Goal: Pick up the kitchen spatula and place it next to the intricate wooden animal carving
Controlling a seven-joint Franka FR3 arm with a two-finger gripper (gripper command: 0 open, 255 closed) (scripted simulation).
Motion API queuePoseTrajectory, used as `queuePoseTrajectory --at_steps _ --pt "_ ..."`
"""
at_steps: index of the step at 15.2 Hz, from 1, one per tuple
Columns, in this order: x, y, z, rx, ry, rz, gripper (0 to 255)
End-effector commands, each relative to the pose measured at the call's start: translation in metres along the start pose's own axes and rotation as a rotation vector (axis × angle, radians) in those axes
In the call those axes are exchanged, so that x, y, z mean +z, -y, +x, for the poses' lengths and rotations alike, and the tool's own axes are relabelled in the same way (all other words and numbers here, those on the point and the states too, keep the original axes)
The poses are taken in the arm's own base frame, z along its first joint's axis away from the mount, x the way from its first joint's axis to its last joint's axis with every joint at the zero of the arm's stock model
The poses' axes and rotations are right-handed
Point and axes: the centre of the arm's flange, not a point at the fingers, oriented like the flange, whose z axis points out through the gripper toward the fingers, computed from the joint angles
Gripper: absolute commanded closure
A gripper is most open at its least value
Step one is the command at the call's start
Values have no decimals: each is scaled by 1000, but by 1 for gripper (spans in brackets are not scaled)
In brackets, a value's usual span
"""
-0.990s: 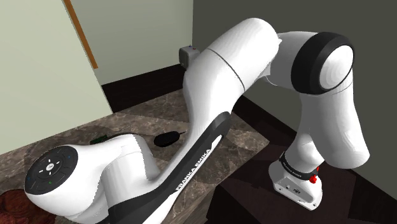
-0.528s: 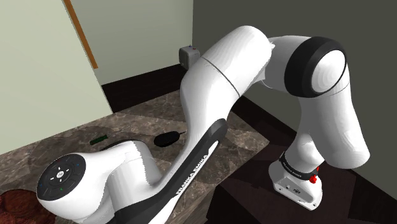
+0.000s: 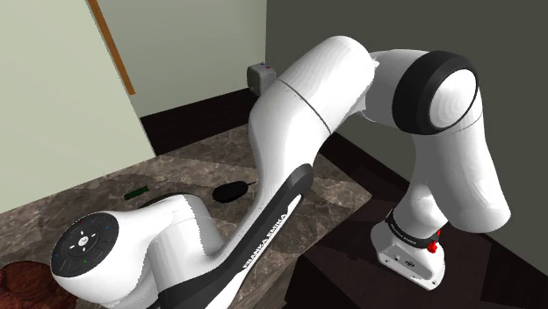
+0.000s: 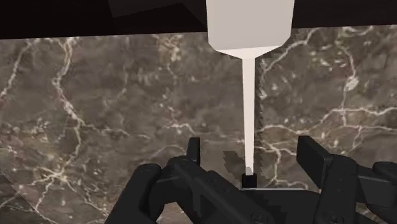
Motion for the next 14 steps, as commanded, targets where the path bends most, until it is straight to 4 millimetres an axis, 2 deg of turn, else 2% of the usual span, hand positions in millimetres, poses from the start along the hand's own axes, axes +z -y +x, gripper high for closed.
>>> queuePoseTrajectory --at_steps 1,3,7,14 --pt "0 0 0 0 0 0 0" --pt "0 0 0 0 0 0 0" --pt "-50 0 0 0 0 0 0" --pt "-50 0 0 0 0 0 0"
